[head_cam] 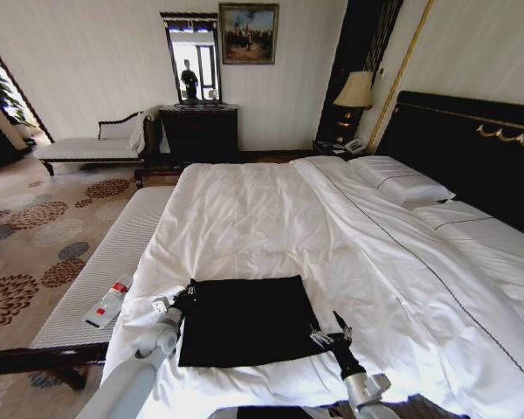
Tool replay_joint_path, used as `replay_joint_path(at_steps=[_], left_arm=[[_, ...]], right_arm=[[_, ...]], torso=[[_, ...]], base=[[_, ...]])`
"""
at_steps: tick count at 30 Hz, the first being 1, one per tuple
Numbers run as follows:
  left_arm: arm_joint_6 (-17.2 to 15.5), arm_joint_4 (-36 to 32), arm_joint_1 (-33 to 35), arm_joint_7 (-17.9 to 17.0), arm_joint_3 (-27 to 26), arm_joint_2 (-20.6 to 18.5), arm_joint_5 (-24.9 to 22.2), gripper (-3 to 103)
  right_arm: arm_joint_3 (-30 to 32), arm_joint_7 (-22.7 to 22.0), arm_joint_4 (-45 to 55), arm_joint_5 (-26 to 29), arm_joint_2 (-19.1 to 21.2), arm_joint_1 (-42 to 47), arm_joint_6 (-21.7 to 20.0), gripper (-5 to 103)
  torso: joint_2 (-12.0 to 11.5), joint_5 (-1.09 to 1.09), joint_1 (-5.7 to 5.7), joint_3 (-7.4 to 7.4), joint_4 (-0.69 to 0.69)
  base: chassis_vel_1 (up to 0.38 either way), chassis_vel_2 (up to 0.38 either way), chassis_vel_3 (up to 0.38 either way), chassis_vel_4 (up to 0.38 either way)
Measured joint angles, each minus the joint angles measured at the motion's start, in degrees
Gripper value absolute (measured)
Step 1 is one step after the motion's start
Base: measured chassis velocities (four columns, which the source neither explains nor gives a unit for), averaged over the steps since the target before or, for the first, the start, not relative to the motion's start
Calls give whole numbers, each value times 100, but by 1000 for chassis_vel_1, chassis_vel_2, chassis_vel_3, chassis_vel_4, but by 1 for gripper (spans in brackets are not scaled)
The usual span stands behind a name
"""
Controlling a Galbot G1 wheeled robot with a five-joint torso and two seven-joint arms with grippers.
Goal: Fold the clothes on the bed.
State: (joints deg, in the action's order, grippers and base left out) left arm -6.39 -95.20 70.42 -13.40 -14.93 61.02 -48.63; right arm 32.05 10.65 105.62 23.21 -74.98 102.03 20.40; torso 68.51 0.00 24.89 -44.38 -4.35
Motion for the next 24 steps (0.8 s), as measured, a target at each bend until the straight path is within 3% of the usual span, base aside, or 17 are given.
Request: replay_joint_path(at_steps=[3,6,8,9,12,14,15,20,24], left_arm=[[-10,-20,-14,-4,19,0,2,30],[-12,-23,-47,-8,36,2,27,45],[-9,-23,-53,-9,38,2,33,45],[0,-37,-56,-10,39,1,48,57],[10,-73,-52,-8,43,-10,91,62],[18,-121,-34,-3,58,-20,139,71],[18,-126,-32,-2,65,-20,153,71],[19,-127,-34,3,98,-12,185,48],[19,-127,-33,9,118,12,233,38]], right_arm=[[7,1,1,-1,2,4,3,100],[9,2,9,2,12,0,5,100],[9,2,11,4,15,-1,5,100],[9,2,13,6,19,-1,5,100],[9,3,13,7,23,-1,5,100],[5,4,13,8,26,-4,6,100],[1,4,13,10,26,-8,6,100],[-6,4,19,24,37,-20,6,100],[13,4,24,55,79,-7,6,100]], torso=[[0,0,0,0,0],[0,0,0,0,0],[0,0,0,0,0],[0,0,0,0,0],[0,0,0,0,0],[0,0,0,0,0],[0,0,0,0,0],[0,0,0,0,0],[0,0,0,0,0]], base=[[0,0,0,0],[0,0,0,0],[0,0,0,0],[0,0,0,0],[0,0,0,0],[0,0,0,0],[0,0,0,0],[0,0,0,0],[0,0,0,0]])
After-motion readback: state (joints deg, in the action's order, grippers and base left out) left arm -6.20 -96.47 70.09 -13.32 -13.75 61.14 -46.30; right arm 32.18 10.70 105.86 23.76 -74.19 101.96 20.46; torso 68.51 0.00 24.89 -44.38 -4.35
